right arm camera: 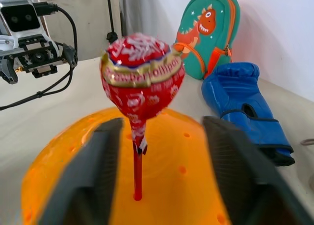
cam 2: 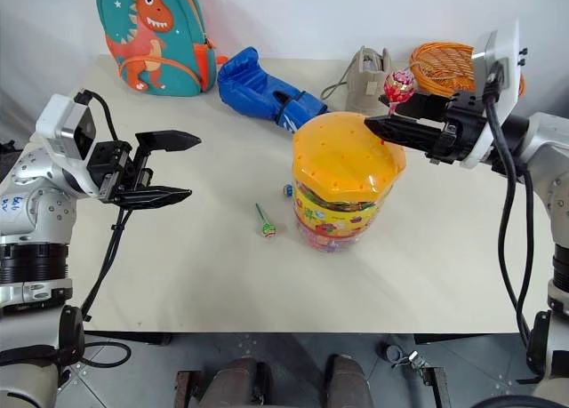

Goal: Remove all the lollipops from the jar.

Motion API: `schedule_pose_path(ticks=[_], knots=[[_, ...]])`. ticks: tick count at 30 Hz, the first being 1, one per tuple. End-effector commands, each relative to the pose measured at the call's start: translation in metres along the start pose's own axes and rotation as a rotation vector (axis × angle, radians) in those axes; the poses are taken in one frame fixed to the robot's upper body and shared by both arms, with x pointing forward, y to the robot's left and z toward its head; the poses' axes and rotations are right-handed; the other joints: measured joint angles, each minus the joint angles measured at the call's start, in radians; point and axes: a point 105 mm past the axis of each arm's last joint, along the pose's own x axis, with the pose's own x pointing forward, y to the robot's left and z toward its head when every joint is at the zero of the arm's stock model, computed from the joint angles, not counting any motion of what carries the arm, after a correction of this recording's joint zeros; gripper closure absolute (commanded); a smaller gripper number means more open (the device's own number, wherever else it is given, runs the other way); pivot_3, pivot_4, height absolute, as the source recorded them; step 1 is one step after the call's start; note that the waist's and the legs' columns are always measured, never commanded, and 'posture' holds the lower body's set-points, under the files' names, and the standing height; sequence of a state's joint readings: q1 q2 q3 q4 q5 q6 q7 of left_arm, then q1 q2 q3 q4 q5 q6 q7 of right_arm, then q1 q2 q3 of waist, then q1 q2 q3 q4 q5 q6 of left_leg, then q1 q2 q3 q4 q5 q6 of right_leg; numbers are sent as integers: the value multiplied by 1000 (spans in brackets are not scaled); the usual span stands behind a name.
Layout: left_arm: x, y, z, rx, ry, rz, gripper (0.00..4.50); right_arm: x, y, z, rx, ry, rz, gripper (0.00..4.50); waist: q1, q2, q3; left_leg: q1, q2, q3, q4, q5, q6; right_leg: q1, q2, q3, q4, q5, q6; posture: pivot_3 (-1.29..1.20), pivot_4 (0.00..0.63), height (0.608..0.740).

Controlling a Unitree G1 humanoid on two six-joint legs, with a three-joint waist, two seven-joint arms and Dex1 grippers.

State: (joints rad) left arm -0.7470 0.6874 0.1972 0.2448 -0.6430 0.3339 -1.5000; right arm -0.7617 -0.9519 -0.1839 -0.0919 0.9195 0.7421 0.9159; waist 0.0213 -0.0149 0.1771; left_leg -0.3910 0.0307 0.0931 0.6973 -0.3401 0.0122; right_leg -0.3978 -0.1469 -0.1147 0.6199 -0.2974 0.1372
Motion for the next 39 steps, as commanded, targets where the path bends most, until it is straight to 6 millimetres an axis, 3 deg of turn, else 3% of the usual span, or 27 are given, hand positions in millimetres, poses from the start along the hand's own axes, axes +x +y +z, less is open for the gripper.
schedule_pose_path(ticks=[1,4,5,14,18,20,23,28,35,39], knots=[[0,-5,13,58,-25,-40,0,-4,1,22,-41,-51,-19,3320,-1,0,0,0,0,0,0,0,0,0,0,0,0,0,0,0,150,740],[2,-5,13,55,-31,-48,0,-4,4,27,-49,-59,-19,4359,0,0,0,0,0,0,0,0,0,0,0,0,0,0,0,0,150,740],[2,-4,13,54,-31,-49,0,-3,5,29,-53,-62,-18,4479,0,0,0,0,0,0,0,0,0,0,0,0,0,0,0,0,150,740],[3,-2,6,20,2,-87,0,-4,13,77,-169,-153,-58,4479,-1,1,1,0,0,0,0,0,0,-1,0,0,0,0,0,0,150,740],[7,-3,7,15,-7,-115,0,-28,13,76,-170,-105,-142,4479,6,1,1,-1,0,0,0,0,0,-1,0,0,0,0,0,0,150,740],[9,-5,8,13,-9,-133,0,-45,9,60,-117,-26,-211,4479,7,1,1,-1,0,0,0,-1,1,-1,0,0,0,0,0,0,150,740],[11,-9,12,20,-30,-174,0,-80,-2,15,10,171,-399,4479,7,1,1,-2,0,0,0,-2,2,0,-1,-1,-1,0,0,0,150,740],[19,-23,10,-19,-7,-255,0,-112,7,-40,172,321,-540,4479,-1,2,0,0,0,1,0,-2,2,-1,-1,0,0,0,0,0,150,740],[37,-44,1,-44,33,-340,0,-111,23,-93,323,458,-592,4479,-1,2,0,1,0,1,0,-2,1,0,0,3,0,0,0,0,150,740],[48,-62,-9,-58,91,-387,0,-110,31,-135,422,553,-649,4479,4,2,0,1,0,2,0,-2,1,0,0,3,0,0,0,0,150,740]])
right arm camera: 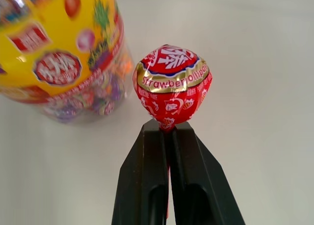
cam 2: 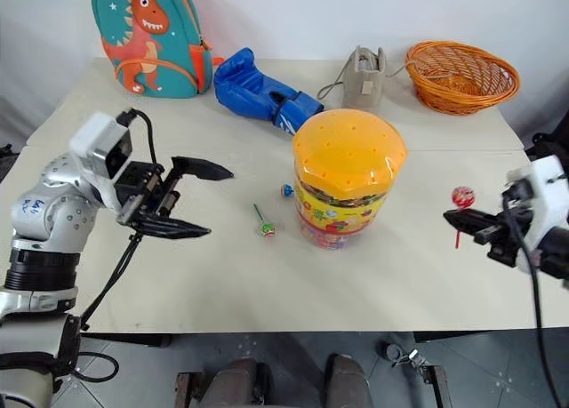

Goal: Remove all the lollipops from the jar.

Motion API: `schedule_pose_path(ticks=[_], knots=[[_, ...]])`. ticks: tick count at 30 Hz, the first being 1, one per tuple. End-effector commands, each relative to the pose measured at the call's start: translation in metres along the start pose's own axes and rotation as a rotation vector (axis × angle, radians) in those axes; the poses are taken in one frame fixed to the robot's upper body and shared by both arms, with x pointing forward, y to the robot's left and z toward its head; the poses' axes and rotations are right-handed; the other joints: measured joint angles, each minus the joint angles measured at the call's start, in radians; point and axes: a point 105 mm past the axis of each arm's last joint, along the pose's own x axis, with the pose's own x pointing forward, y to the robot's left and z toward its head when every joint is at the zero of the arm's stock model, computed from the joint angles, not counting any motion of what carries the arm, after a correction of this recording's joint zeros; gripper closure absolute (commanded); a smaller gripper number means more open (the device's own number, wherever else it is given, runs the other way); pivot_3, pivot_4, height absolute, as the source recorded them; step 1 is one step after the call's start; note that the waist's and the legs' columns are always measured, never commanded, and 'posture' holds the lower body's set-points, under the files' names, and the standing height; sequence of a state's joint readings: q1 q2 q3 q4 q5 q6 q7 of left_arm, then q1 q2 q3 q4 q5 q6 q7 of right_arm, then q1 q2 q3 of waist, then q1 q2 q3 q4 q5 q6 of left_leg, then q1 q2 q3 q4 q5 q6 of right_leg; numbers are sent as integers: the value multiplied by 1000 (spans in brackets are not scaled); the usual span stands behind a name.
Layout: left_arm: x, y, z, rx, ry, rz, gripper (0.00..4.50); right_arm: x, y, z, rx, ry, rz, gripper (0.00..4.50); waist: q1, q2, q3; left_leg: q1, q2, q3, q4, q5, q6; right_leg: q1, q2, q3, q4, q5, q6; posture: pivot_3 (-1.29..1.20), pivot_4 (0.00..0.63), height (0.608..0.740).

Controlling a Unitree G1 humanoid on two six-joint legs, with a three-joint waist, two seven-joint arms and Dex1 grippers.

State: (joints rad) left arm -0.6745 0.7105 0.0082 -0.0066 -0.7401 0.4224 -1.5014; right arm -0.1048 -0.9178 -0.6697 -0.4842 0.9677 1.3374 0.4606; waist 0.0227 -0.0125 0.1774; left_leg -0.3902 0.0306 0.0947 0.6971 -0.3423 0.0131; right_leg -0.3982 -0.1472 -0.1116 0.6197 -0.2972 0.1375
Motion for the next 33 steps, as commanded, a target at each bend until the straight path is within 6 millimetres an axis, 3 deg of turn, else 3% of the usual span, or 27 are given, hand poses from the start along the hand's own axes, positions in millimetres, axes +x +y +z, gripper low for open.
schedule_pose_path(ticks=[1,4,7,13,18,27,30,33], knots=[[13,-18,2,25,38,-109,0,10,0,-20,15,62,-51,4479,4,0,0,0,0,0,0,0,0,0,0,0,0,0,0,0,150,740],[20,-18,9,27,-3,-89,0,19,-4,-26,49,77,-91,4479,2,0,0,-1,0,0,0,0,0,0,0,0,0,0,0,0,150,740],[22,-22,13,25,-14,-111,0,24,-5,-29,39,96,-104,3816,2,1,0,0,0,0,0,0,0,0,0,0,0,0,0,0,150,740],[20,-17,17,3,-25,-56,0,25,-6,-20,22,71,-95,1831,1,1,0,0,0,0,0,0,0,0,0,0,-1,0,0,0,150,740],[4,7,9,-55,53,150,0,11,3,3,-51,-5,-1,122,2,1,0,0,-1,-1,0,0,0,0,0,0,-1,0,0,0,150,740],[-21,20,3,-96,55,248,0,-20,37,57,-332,-222,258,54,1,1,0,0,0,0,-1,0,0,0,0,0,-1,0,0,0,150,740],[-33,22,-4,-75,90,277,0,-25,45,60,-463,-244,336,54,3,1,0,0,0,0,-1,0,0,0,0,0,-1,0,0,0,150,740],[-50,26,-7,-55,116,332,0,-24,35,48,-605,-183,357,54,4,1,0,0,-1,0,-1,0,0,0,0,-1,-2,0,0,0,150,740]])
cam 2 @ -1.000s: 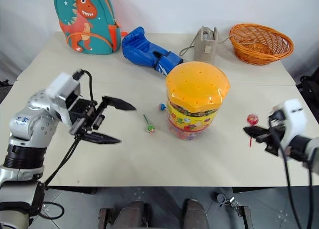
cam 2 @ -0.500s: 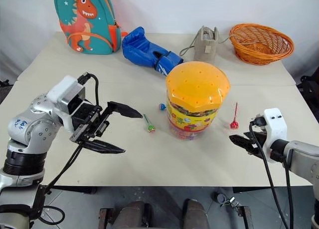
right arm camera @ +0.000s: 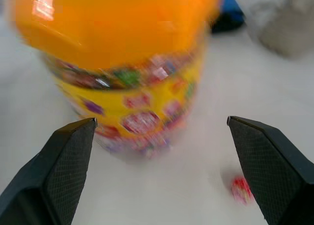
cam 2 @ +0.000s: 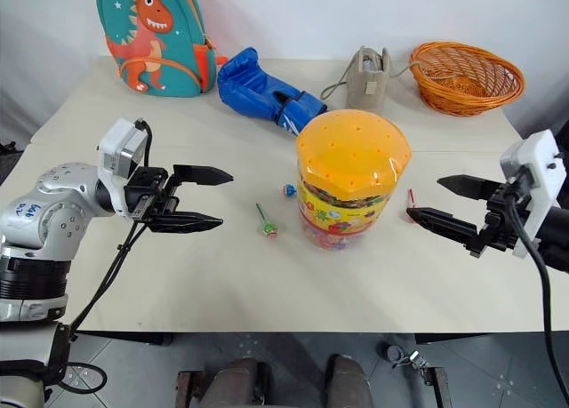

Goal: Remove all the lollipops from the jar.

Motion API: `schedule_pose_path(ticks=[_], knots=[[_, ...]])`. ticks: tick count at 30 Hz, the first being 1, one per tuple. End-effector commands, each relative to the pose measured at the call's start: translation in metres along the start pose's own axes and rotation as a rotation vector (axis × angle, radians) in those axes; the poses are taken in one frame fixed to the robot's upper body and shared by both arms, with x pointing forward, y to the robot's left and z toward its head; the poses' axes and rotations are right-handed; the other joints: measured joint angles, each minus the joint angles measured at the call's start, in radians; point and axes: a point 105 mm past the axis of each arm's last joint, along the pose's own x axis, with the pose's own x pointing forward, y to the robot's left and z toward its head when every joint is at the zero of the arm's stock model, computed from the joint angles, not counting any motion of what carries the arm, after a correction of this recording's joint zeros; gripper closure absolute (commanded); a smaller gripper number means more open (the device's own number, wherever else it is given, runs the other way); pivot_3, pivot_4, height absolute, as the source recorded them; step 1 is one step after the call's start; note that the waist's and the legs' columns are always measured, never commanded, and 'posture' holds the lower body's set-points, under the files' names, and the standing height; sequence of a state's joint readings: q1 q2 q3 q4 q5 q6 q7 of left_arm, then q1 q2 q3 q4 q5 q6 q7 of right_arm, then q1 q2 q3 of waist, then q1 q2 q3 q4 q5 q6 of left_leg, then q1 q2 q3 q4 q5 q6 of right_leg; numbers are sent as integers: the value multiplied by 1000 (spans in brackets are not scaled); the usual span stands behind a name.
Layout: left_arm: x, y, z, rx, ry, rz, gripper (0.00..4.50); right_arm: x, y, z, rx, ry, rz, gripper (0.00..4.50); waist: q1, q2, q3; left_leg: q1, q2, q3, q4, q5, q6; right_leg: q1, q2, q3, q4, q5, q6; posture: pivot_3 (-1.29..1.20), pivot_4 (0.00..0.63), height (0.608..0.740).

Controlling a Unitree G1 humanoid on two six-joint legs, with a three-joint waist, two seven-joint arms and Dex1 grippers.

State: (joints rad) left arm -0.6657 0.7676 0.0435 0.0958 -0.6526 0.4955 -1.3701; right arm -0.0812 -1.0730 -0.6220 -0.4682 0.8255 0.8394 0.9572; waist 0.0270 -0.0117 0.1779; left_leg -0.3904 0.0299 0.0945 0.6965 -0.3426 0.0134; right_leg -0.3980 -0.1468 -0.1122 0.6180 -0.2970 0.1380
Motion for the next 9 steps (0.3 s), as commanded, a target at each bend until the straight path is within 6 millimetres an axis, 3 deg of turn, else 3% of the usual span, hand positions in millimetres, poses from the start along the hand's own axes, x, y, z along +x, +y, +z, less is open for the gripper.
schedule_pose_path(ticks=[1,5,9], knots=[[-24,9,7,87,33,66,0,-9,-3,2,-154,-3,50,54,-2,0,0,0,0,0,0,0,0,0,0,0,0,0,0,0,150,740],[-51,17,10,119,59,153,0,-18,-9,12,-198,-79,82,54,-5,0,0,0,0,1,0,0,0,0,0,0,0,0,1,0,150,740],[-66,18,12,126,65,193,0,-21,-13,11,-212,-89,89,54,-5,0,0,0,1,1,0,0,0,0,0,0,0,0,1,0,150,740]])
